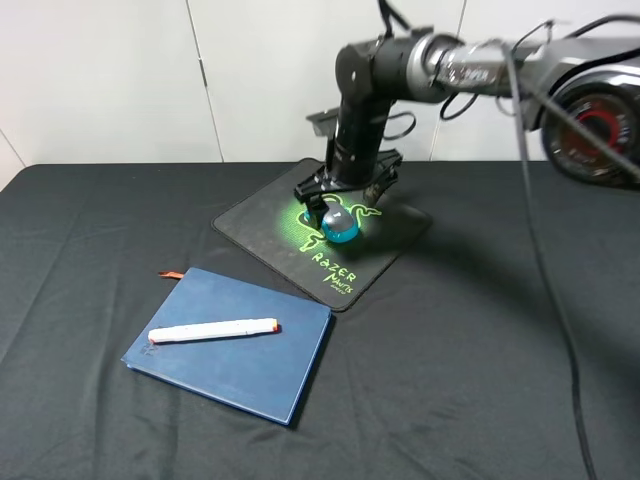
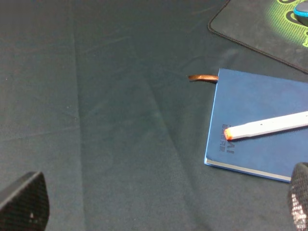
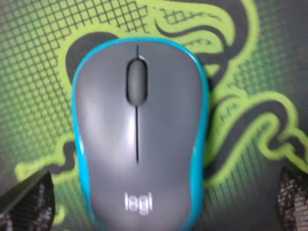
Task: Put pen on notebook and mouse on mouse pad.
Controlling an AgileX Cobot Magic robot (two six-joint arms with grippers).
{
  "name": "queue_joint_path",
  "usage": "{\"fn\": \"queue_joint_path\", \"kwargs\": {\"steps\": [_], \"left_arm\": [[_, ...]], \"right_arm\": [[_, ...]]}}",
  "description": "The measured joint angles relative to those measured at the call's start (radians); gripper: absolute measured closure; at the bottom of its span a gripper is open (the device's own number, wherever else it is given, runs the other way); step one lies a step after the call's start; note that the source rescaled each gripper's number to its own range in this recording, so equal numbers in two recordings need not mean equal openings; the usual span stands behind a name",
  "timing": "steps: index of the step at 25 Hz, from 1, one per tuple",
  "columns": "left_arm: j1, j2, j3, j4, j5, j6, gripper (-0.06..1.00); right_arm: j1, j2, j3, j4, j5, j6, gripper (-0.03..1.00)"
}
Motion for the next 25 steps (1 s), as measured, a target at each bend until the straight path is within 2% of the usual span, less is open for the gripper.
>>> {"fn": "queue_joint_path", "kwargs": {"steps": [4,9,12,25], "left_arm": [[0.000,0.000,0.000,0.000,0.000,0.000,-0.05],[0.000,0.000,0.000,0.000,0.000,0.000,-0.05],[0.000,0.000,0.000,-0.001,0.000,0.000,-0.05],[0.000,0.000,0.000,-0.001,0.000,0.000,-0.05]], "right_arm": [[0.000,-0.099,0.000,-0.032,0.101,0.005,-0.03],[0.000,-0.228,0.002,-0.046,0.117,0.007,-0.03],[0.000,-0.316,0.059,-0.047,0.116,0.020,-0.03],[0.000,-0.951,0.692,-0.031,0.120,0.046,-0.03]]}}
